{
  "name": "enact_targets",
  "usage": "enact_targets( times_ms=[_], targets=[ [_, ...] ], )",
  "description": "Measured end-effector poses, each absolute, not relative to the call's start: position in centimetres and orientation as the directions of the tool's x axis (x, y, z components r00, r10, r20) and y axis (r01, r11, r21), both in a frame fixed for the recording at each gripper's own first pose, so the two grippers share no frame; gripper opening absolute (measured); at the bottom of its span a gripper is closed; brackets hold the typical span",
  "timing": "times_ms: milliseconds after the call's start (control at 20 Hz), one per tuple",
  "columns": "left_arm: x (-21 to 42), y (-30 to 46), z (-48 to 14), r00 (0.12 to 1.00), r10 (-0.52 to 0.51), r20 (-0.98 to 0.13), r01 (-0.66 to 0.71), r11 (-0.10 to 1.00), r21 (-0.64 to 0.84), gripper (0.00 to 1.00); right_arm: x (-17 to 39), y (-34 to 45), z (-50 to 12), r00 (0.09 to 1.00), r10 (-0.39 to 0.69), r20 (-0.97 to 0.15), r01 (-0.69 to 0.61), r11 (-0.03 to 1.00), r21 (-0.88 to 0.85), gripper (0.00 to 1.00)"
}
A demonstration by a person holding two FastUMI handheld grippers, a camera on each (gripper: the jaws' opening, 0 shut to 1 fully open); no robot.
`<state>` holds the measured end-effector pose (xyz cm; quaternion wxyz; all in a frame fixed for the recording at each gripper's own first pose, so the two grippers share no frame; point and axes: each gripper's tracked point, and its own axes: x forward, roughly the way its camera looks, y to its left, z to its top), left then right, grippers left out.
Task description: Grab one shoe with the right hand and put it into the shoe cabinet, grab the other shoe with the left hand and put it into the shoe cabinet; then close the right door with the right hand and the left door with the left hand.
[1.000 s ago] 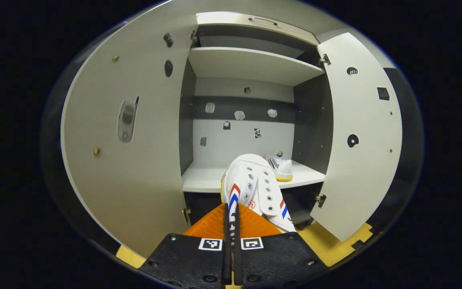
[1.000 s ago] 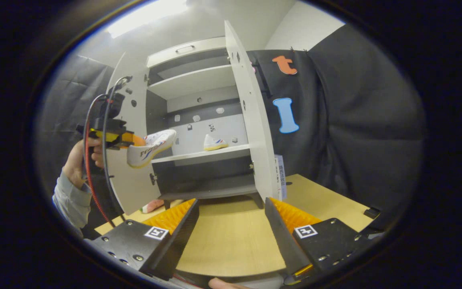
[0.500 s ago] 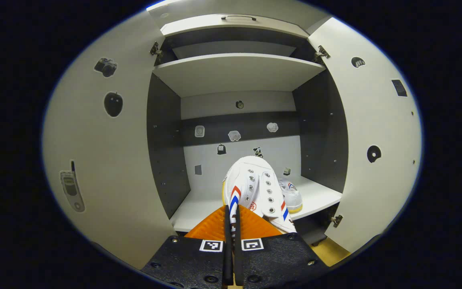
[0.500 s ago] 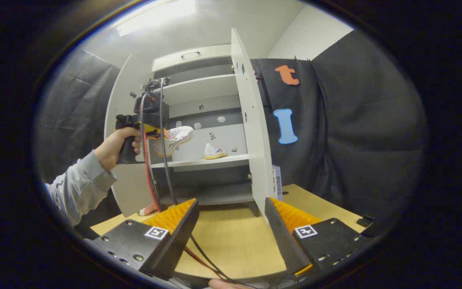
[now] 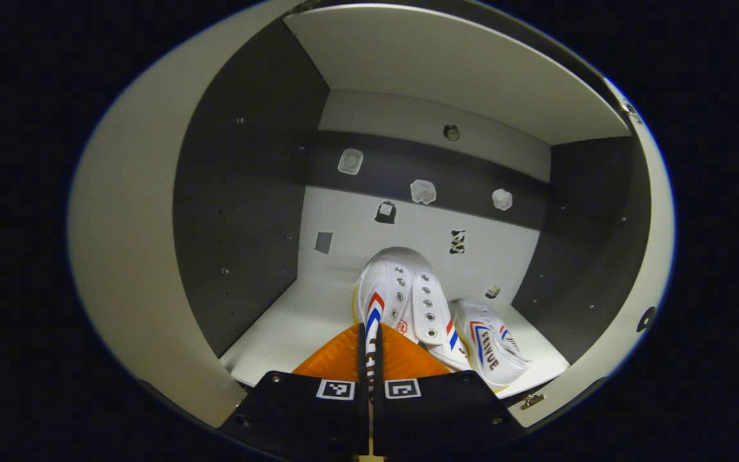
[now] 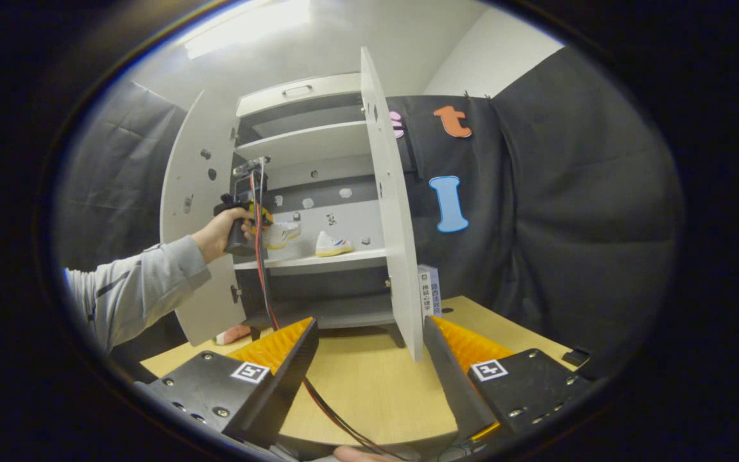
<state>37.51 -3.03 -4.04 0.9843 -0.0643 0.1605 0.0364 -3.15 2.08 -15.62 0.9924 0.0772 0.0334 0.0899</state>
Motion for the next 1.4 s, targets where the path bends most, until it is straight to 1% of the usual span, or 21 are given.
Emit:
enact_targets(
  times_ms=[200, 300, 350, 550, 650, 750, 800, 850, 900, 950, 1050, 1100, 1150, 1250, 1350, 1400],
  targets=[
    [40.2, -1.8, -6.2, 0.927, 0.085, -0.366, -0.149, 0.978, -0.148, 0.03, -2.6, 1.5, -16.6, 0.982, 0.175, -0.068, -0.161, 0.972, 0.173, 0.98],
    [40.9, -1.3, -7.1, 0.918, 0.103, -0.383, -0.157, 0.981, -0.113, 0.03, -2.3, 1.1, -17.1, 0.983, 0.165, -0.083, -0.149, 0.973, 0.177, 0.98],
    [41.3, -1.2, -7.4, 0.916, 0.101, -0.389, -0.157, 0.981, -0.115, 0.03, -2.2, 0.9, -17.4, 0.983, 0.162, -0.088, -0.145, 0.973, 0.177, 0.98],
    [41.4, -2.3, -8.7, 0.898, 0.03, -0.438, -0.107, 0.982, -0.153, 0.05, -2.0, 0.6, -17.7, 0.983, 0.157, -0.097, -0.137, 0.973, 0.187, 0.98],
    [41.4, -2.1, -8.8, 0.897, 0.041, -0.441, -0.113, 0.984, -0.14, 0.06, -2.0, 0.4, -17.8, 0.983, 0.151, -0.103, -0.13, 0.973, 0.192, 0.98],
    [41.1, -2.2, -9.0, 0.881, 0.053, -0.47, -0.127, 0.984, -0.128, 0.05, -2.6, 0.6, -17.6, 0.984, 0.15, -0.095, -0.129, 0.972, 0.197, 0.98],
    [41.5, -2.4, -8.7, 0.885, 0.038, -0.464, -0.102, 0.988, -0.115, 0.06, -2.8, 0.4, -17.1, 0.986, 0.145, -0.084, -0.126, 0.972, 0.197, 0.98],
    [41.3, -2.1, -8.4, 0.885, 0.043, -0.463, -0.092, 0.992, -0.085, 0.11, -2.8, 0.0, -16.8, 0.988, 0.135, -0.076, -0.118, 0.974, 0.195, 0.98],
    [41.6, -1.7, -7.4, 0.901, 0.059, -0.43, -0.091, 0.994, -0.055, 0.15, -3.0, -0.2, -16.5, 0.989, 0.128, -0.069, -0.113, 0.975, 0.193, 0.98],
    [41.4, -1.9, -6.4, 0.912, 0.057, -0.405, -0.087, 0.995, -0.056, 0.22, -3.2, -0.3, -16.2, 0.99, 0.125, -0.062, -0.111, 0.974, 0.195, 0.98],
    [40.2, -2.4, -4.2, 0.925, 0.059, -0.375, -0.078, 0.996, -0.038, 0.67, -3.3, -0.4, -16.0, 0.991, 0.122, -0.059, -0.107, 0.973, 0.203, 0.98],
    [39.0, -2.2, -3.4, 0.93, 0.063, -0.362, -0.066, 0.998, 0.003, 0.8, -3.4, -0.3, -15.8, 0.99, 0.126, -0.057, -0.111, 0.972, 0.206, 0.98],
    [38.2, -1.8, -2.4, 0.934, 0.084, -0.348, -0.075, 0.996, 0.041, 0.9, -3.6, -0.1, -15.7, 0.99, 0.13, -0.055, -0.116, 0.972, 0.206, 0.98],
    [36.0, -1.8, -0.5, 0.942, 0.086, -0.323, -0.065, 0.995, 0.073, 0.96, -3.8, -0.1, -15.5, 0.99, 0.13, -0.047, -0.119, 0.973, 0.199, 0.98],
    [33.0, -2.4, 1.8, 0.965, 0.038, -0.258, -0.02, 0.997, 0.075, 0.97, -4.3, -0.2, -15.2, 0.991, 0.125, -0.041, -0.116, 0.975, 0.189, 0.98],
    [31.1, -2.2, 2.9, 0.974, 0.033, -0.223, -0.018, 0.998, 0.067, 0.97, -4.5, -0.3, -15.0, 0.992, 0.125, -0.034, -0.116, 0.976, 0.185, 0.98]
  ],
)
